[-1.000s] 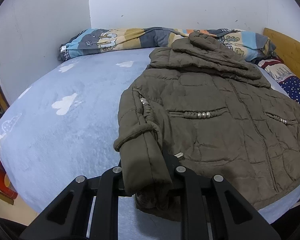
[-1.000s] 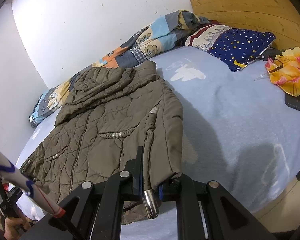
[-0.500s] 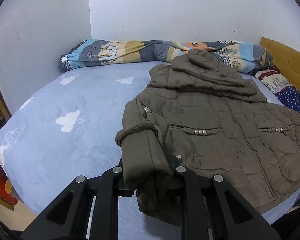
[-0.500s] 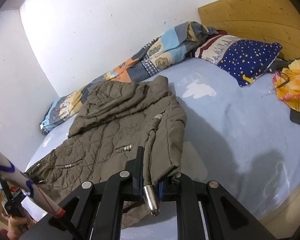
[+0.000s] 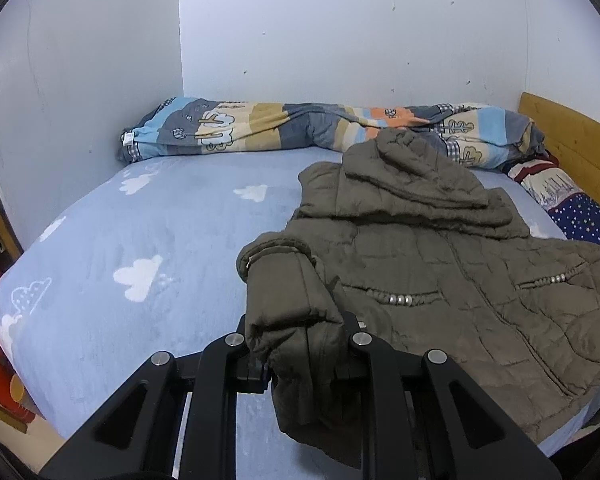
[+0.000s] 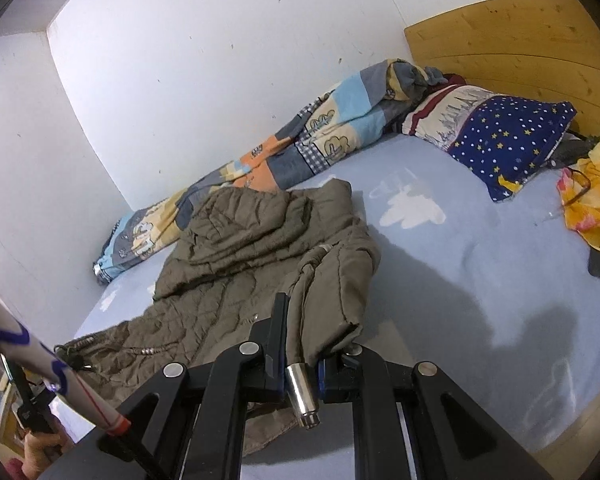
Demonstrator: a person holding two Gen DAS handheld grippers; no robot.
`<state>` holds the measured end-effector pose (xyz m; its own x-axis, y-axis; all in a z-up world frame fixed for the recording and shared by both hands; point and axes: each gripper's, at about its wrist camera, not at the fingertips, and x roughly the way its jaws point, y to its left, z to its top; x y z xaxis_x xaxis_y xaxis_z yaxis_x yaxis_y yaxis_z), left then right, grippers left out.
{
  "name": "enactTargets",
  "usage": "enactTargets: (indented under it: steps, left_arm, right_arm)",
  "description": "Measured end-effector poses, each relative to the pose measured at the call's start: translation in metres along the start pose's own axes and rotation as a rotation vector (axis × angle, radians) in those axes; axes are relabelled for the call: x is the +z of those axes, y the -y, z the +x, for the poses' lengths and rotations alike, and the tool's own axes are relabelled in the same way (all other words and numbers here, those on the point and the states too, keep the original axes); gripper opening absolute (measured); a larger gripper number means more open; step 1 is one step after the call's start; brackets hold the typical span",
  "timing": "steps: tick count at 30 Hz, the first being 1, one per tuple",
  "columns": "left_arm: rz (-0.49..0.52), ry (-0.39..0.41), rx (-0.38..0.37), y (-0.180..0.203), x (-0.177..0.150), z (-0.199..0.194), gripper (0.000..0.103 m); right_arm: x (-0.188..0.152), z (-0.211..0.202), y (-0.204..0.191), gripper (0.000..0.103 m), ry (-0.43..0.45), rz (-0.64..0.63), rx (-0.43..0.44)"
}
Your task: Fold large clothes
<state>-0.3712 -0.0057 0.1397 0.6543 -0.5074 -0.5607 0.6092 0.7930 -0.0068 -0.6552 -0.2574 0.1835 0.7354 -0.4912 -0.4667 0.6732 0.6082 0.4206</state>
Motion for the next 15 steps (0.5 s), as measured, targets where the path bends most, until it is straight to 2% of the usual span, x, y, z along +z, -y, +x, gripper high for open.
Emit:
enactTargets:
  steps: [15]
  left_arm:
    - [-0.005,0.052,0.021,0.005,0.045,0.006,0.019]
  right_arm:
    - [0.041,0.007,-0.008,0.011,0.035,0.013,0.057]
